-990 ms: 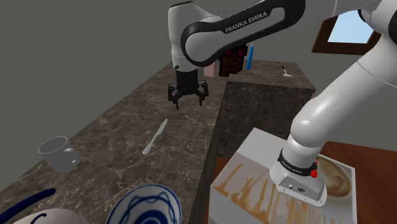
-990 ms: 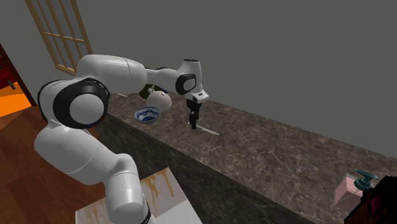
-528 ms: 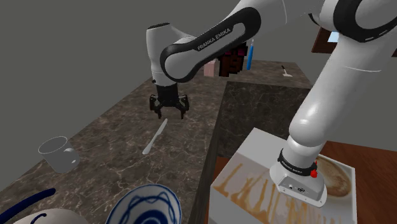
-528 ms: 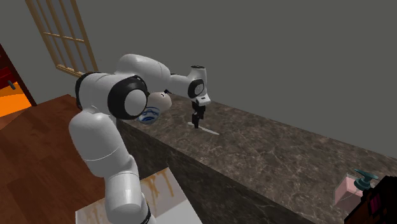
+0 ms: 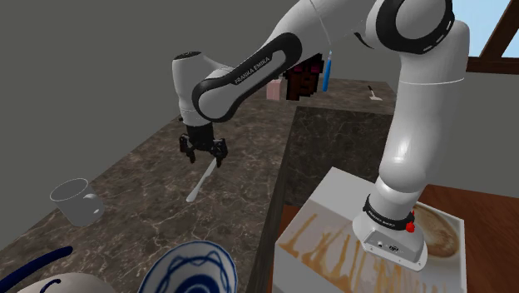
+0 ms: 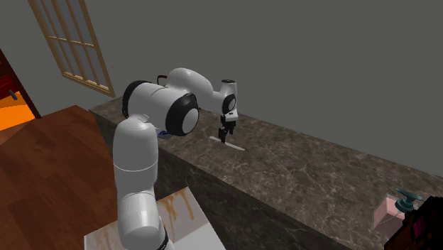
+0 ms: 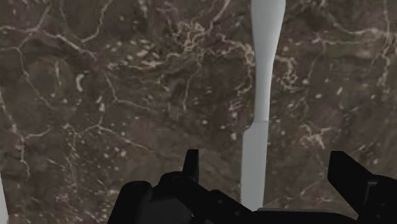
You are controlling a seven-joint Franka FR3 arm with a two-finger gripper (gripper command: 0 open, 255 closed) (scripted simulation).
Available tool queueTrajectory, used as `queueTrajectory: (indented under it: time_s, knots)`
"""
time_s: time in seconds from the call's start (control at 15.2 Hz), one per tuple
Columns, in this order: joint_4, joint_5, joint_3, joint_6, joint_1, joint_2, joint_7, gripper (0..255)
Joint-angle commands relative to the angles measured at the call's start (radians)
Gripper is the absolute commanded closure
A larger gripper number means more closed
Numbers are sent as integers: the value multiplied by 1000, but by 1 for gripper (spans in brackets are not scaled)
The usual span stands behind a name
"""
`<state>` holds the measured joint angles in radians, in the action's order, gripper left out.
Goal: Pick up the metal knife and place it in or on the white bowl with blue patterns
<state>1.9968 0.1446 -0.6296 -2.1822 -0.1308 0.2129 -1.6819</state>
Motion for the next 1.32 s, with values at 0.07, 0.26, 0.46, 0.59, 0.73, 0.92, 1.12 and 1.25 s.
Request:
queueTrajectory:
  time_s: [0.07,0.26,0.46,0.59,0.73,0.92,1.12,1.25]
  knots:
    - [8,24,7,-34,10,31,-22,0]
    - [24,49,16,-73,18,61,-39,0]
    - [24,49,16,-73,18,61,-39,0]
    - [24,49,16,-73,18,61,-39,0]
    - [24,49,16,-73,18,61,-39,0]
    - [24,49,16,-73,18,61,-38,255]
    - [24,49,16,-73,18,61,-38,255]
    - [24,49,16,-73,18,61,-38,255]
